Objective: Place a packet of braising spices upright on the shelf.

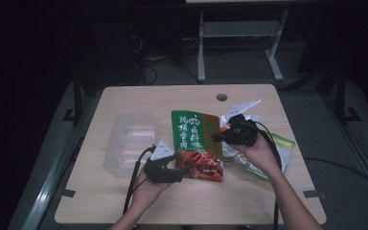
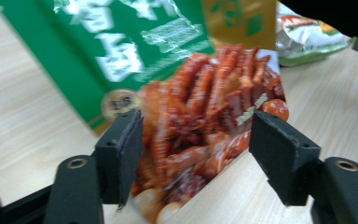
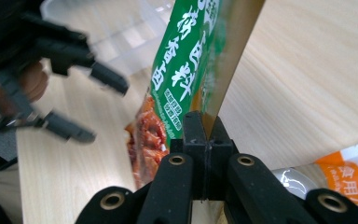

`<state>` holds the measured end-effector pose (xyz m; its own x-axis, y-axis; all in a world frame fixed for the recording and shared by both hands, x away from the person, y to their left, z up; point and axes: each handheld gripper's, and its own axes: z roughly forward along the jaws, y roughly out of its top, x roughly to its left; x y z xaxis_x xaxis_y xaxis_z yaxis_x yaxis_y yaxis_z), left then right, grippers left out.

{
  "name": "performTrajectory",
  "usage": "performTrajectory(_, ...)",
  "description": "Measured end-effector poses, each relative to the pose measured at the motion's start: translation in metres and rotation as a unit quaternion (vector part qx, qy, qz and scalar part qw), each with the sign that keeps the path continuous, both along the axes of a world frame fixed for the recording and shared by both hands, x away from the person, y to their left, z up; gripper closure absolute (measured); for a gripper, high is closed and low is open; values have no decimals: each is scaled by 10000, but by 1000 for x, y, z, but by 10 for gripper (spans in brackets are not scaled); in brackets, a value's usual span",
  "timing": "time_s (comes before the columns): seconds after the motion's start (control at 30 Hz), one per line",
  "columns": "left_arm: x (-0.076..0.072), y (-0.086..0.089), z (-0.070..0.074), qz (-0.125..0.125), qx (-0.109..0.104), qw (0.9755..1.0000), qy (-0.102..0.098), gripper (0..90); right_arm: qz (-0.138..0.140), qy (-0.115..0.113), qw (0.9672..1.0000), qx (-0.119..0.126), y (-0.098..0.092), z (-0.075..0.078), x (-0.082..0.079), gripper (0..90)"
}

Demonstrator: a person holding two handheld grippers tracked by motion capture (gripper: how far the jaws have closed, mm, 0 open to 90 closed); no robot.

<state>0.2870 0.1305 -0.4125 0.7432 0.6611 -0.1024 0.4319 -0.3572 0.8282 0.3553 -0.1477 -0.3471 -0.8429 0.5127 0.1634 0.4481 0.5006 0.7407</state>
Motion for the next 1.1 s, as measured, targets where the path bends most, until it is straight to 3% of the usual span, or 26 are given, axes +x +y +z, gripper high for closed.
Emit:
performTrajectory(0.13,10,1,14,166,-47,9998,-40,278,234,-401,9989,11,-13,5,-20,900)
performTrajectory(0.23,13,-4,17,177,-42,9998,-50,267,324,-510,9981,84,-19,5,-25,900)
performTrajectory(0.27,15,-6,17,158,5,9999,-41,263,404,-665,9969,73,-25,4,-29,900)
performTrajectory(0.37,22,-10,15,107,-118,9998,84,267,451,-675,9966,133,-30,3,-32,900)
performTrajectory(0.47,29,-11,10,-25,-248,9991,344,281,555,-720,9957,185,-36,3,-35,900)
performTrajectory(0.57,35,-15,5,-227,-297,9977,572,334,605,-753,9950,254,-40,2,-36,900)
performTrajectory(0.63,37,-17,2,-364,-268,9968,663,418,618,-747,9950,251,-40,1,-36,899)
performTrajectory(0.67,38,-18,1,-485,-303,9958,720,506,604,-716,9952,280,-41,-1,-36,899)
performTrajectory(0.77,37,-19,1,-456,-292,9964,647,585,582,-711,9954,289,-42,-3,-35,898)
performTrajectory(0.8,36,-19,2,-485,-313,9966,595,703,521,-686,9959,272,-42,-6,-34,897)
performTrajectory(0.83,36,-19,2,-485,-313,9966,595,738,521,-686,9959,272,-42,-6,-34,897)
performTrajectory(0.93,34,-21,2,-513,-284,9970,496,800,434,-567,9969,319,-43,-11,-31,895)
performTrajectory(1.1,32,-20,2,-520,-258,9973,452,820,361,-535,9974,313,-43,-12,-29,867)
